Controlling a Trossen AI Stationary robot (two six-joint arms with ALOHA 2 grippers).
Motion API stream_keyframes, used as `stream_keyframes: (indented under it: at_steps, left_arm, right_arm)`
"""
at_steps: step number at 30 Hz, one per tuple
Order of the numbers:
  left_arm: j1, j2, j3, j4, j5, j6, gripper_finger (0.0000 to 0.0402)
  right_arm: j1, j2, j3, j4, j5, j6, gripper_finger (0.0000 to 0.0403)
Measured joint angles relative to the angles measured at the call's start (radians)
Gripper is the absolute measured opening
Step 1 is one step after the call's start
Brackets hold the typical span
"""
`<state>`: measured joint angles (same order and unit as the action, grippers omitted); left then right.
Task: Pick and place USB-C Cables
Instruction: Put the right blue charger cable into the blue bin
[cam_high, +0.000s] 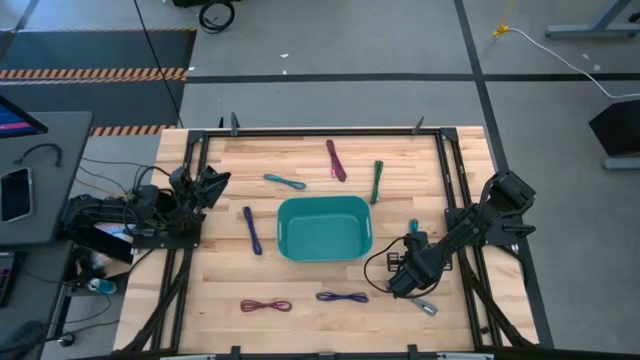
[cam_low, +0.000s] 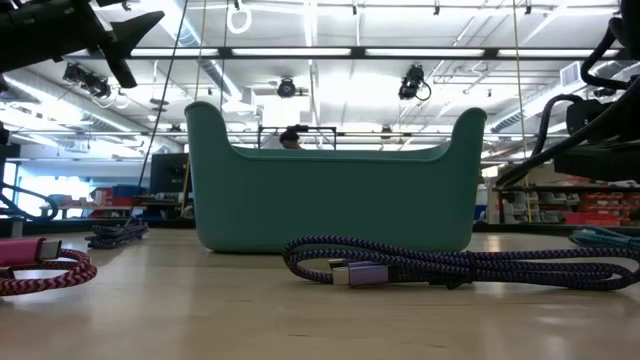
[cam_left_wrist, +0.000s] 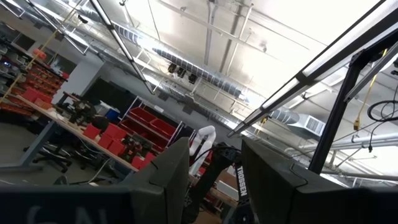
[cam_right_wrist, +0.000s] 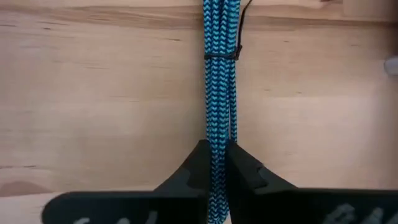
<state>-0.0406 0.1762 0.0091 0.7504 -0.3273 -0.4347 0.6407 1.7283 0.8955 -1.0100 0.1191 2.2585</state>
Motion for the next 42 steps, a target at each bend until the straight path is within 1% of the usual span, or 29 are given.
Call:
stream_keyframes:
  at_steps: [3, 6, 8, 11, 13, 14, 15, 17, 19, 20, 22, 24, 26, 30, 32, 35, 38, 40, 42]
  left_arm:
    - [0.000, 0.000, 0.000, 0.000, 0.000, 0.000, 0.0153]
    - [0.000, 0.000, 0.000, 0.000, 0.000, 0.000, 0.0153]
    - [0.000, 0.000, 0.000, 0.000, 0.000, 0.000, 0.0153]
    - [0.000, 0.000, 0.000, 0.001, 0.000, 0.000, 0.0153]
    - [0.000, 0.000, 0.000, 0.001, 0.000, 0.000, 0.0153]
    - [0.000, 0.000, 0.000, 0.001, 0.000, 0.000, 0.0153]
    - [0.000, 0.000, 0.000, 0.001, 0.000, 0.000, 0.0153]
    - [0.000, 0.000, 0.000, 0.001, 0.000, 0.000, 0.0153]
    - [0.000, 0.001, 0.000, 0.002, 0.000, 0.000, 0.0153]
    - [0.000, 0.001, 0.000, 0.008, 0.000, 0.000, 0.0153]
    - [0.000, -0.001, 0.000, 0.005, -0.001, 0.000, 0.0153]
    - [0.000, 0.000, 0.000, 0.011, 0.000, 0.000, 0.0153]
    - [0.000, 0.000, 0.000, 0.007, 0.000, 0.000, 0.0153]
    - [0.000, 0.000, 0.000, 0.006, 0.000, 0.000, 0.0153]
    - [-0.001, 0.000, 0.000, 0.007, 0.000, 0.000, 0.0153]
    - [-0.001, 0.000, 0.000, 0.006, 0.000, 0.000, 0.0153]
    - [-0.001, 0.000, 0.000, 0.006, 0.000, 0.000, 0.0153]
    - [-0.001, 0.000, 0.000, 0.005, 0.000, 0.000, 0.0153]
    - [-0.001, 0.000, 0.000, 0.005, 0.000, 0.000, 0.0153]
  right_arm:
    - [0.001, -0.007, 0.000, -0.001, 0.000, -0.014, 0.0022]
    - [0.003, -0.038, 0.034, -0.046, 0.014, -0.087, 0.0019]
    - [0.005, -0.076, 0.090, -0.139, 0.015, -0.135, 0.0019]
    - [0.012, -0.126, 0.210, -0.370, 0.035, -0.146, 0.0019]
    - [0.020, -0.156, 0.317, -0.540, 0.088, -0.142, 0.0019]
    - [0.024, -0.172, 0.369, -0.581, 0.133, -0.145, 0.0019]
    - [0.025, -0.199, 0.401, -0.557, 0.194, -0.186, 0.0019]
    - [0.016, -0.262, 0.424, -0.518, 0.354, -0.268, 0.0019]
    - [-0.011, -0.298, 0.462, -0.495, 0.465, -0.354, 0.0019]
    - [-0.030, -0.308, 0.476, -0.490, 0.487, -0.402, 0.0019]
    - [-0.073, -0.322, 0.503, -0.496, 0.492, -0.513, 0.0019]
    - [-0.123, -0.336, 0.532, -0.461, 0.493, -0.641, 0.0019]
    - [-0.179, -0.339, 0.544, -0.400, 0.483, -0.793, 0.0019]
    - [-0.301, -0.341, 0.559, -0.177, 0.421, -1.136, 0.0019]
    - [-0.363, -0.339, 0.562, -0.037, 0.356, -1.318, 0.0019]
    - [-0.450, -0.337, 0.562, 0.163, 0.218, -1.557, 0.0019]
    - [-0.528, -0.338, 0.562, 0.298, 0.073, -1.709, 0.0019]
    - [-0.573, -0.338, 0.562, 0.338, -0.015, -1.769, 0.0019]
    - [-0.611, -0.330, 0.562, 0.344, -0.089, -1.809, 0.0019]
